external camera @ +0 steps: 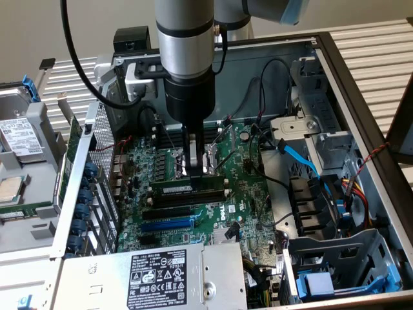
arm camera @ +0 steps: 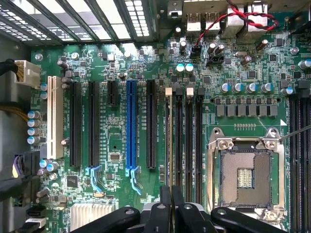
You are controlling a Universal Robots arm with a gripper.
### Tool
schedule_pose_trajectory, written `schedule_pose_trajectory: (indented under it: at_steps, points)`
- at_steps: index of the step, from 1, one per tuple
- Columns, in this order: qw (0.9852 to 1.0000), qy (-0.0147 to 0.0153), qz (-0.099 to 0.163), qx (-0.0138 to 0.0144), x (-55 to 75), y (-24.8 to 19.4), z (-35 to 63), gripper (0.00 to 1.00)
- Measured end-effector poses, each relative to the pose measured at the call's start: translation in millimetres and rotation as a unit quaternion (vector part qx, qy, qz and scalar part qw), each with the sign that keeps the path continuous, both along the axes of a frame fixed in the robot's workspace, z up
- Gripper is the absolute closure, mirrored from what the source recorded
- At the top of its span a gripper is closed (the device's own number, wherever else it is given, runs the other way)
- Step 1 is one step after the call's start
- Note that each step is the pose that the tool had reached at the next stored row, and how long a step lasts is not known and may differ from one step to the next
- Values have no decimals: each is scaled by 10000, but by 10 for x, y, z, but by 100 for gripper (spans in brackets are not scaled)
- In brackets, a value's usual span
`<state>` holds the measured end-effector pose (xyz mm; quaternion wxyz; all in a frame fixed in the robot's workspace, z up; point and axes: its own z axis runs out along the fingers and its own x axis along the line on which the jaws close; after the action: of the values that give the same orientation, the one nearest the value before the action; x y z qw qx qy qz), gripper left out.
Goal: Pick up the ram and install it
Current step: 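Insert the ram into the slot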
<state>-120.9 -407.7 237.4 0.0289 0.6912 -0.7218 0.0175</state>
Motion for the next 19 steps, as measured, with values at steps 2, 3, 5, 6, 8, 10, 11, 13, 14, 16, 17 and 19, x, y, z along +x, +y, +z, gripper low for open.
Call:
schedule_pose_trajectory:
  at_steps: [2,3,5,6,8,10,11,13,14,16,17,19]
  points:
    - [10000,1,0,-2,0,-1,0,87]
    - [10000,1,0,-2,-1,0,-3,87]
    - [10000,1,0,-2,-2,0,-5,87]
    - [10000,1,0,-1,-2,0,-8,87]
    - [10000,1,0,-1,-3,0,-12,87]
    - [10000,0,0,-1,-3,0,-19,87]
    - [10000,1,0,-2,-3,0,-20,87]
    - [10000,1,-1,-1,-4,4,-23,87]
    - [10000,1,-1,-1,-4,5,-24,87]
    - [10000,1,0,-1,-4,5,-24,87]
    - [10000,1,0,-2,-4,5,-24,87]
    - [10000,2,0,-2,-4,4,-24,87]
